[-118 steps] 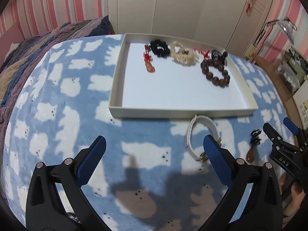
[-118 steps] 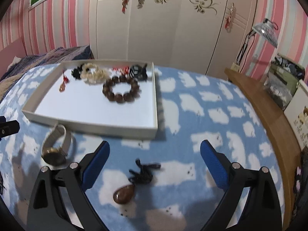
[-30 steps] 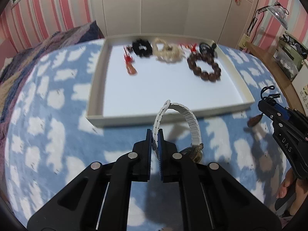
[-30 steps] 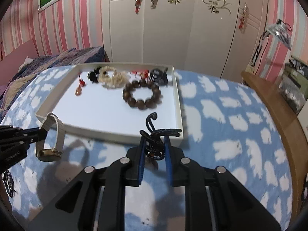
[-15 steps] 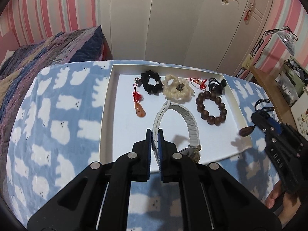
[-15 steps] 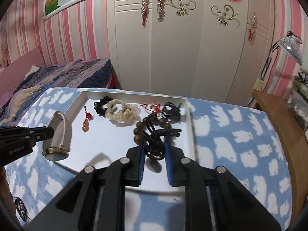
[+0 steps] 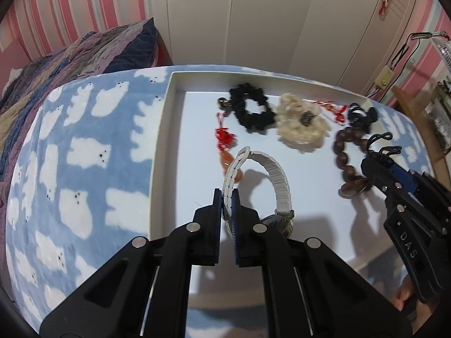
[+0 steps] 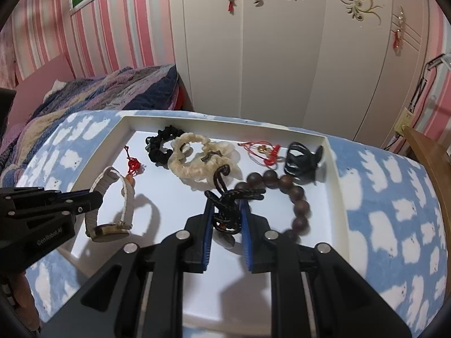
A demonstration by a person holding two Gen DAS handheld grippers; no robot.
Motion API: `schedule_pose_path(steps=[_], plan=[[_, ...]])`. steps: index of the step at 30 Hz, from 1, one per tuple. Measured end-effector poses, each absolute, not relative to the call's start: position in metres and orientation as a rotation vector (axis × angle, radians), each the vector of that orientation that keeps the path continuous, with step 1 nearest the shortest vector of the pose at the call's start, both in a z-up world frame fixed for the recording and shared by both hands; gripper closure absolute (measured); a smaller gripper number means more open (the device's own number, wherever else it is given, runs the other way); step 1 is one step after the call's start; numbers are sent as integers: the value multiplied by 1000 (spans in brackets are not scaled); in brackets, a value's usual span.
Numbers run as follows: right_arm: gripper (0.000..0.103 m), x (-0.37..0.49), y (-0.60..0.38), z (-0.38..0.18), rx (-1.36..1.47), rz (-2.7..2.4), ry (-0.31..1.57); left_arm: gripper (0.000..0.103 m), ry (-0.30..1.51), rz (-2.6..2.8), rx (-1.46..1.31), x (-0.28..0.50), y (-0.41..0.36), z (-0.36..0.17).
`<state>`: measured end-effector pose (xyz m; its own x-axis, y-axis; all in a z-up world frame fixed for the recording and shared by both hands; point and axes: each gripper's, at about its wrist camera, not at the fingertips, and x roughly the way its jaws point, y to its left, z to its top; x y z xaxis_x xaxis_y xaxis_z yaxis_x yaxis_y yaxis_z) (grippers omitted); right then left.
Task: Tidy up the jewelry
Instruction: 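Carry the watch and teardrop pendant into the white tray and open both tools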
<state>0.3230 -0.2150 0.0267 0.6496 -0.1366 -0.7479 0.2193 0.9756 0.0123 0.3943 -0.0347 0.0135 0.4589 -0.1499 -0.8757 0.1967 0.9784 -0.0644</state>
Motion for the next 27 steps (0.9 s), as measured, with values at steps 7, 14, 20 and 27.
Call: schedule_pose_path(steps=[7, 14, 20, 27], plan=[[85, 342, -212, 8, 97, -215, 879, 98, 1041, -208, 64, 411, -31, 6], [85, 345, -213, -3, 138, -210, 898, 99, 1024, -183, 86, 413, -33, -1], [85, 344, -215, -15, 171, -204, 902, 99, 1013, -167, 87, 413, -33, -3], [84, 346, -209, -19, 148, -207, 897, 97, 1007, -149, 102, 410, -35, -6]])
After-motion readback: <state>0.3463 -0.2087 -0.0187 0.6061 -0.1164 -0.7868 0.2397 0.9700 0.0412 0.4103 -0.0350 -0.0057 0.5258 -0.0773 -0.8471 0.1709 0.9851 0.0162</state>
